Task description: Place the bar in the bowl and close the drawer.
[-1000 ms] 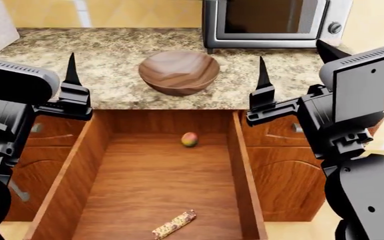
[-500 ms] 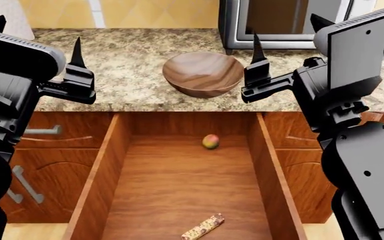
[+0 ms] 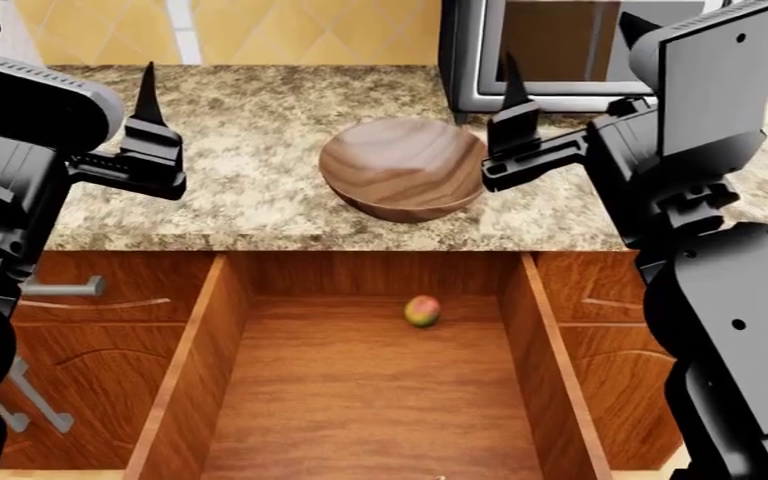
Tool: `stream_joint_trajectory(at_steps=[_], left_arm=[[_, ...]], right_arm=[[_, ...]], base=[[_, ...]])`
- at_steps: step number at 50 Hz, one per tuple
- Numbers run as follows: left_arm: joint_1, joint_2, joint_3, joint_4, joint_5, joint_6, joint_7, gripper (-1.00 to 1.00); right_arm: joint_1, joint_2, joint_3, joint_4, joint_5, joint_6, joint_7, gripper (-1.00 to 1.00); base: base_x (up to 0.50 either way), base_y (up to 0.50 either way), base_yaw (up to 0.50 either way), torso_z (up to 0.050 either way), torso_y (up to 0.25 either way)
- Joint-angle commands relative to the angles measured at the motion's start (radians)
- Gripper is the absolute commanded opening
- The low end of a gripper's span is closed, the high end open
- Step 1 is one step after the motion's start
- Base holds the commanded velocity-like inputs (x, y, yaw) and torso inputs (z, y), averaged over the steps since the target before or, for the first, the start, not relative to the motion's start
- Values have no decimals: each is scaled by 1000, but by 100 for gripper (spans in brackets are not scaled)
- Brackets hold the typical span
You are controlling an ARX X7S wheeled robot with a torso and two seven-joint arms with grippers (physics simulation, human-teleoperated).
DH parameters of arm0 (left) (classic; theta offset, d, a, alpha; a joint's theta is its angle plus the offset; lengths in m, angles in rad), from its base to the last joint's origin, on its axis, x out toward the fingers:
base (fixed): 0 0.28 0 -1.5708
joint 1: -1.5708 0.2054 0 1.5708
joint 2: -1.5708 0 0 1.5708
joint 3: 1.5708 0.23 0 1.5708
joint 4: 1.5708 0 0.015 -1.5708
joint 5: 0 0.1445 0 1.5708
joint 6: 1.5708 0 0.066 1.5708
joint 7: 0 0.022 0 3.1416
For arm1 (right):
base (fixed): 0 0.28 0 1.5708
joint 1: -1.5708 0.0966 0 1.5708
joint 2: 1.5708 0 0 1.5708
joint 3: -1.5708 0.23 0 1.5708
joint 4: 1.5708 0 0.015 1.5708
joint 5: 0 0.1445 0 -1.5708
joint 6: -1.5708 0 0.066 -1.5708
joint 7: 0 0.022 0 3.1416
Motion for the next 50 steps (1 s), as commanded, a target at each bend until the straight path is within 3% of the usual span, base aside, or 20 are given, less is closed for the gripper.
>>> stream_joint_trajectory(at_steps=[1, 15, 28, 38, 50], left_arm=[[5, -6, -4, -1, 0, 9, -3, 100], [22, -14, -30, 23, -6, -5, -2, 100], [31, -14, -49, 43, -6, -17, -11, 100], [34, -20, -61, 58, -9, -30, -11, 100], [24, -25, -55, 66, -12, -44, -14, 100]], right_arm=[[0, 2, -12, 5, 5, -8, -1, 100], [142, 2, -142, 36, 99, 208, -103, 100], [423, 84, -583, 310, 60, 22, -360, 100], [585, 89, -882, 432, 106, -73, -690, 100], [598, 144, -1110, 412, 98, -265, -930, 100]], base=[[35, 0, 0, 0, 0], [0, 0, 0, 0, 0], [0, 0, 0, 0, 0], [0, 0, 0, 0, 0], [0, 0, 0, 0, 0]])
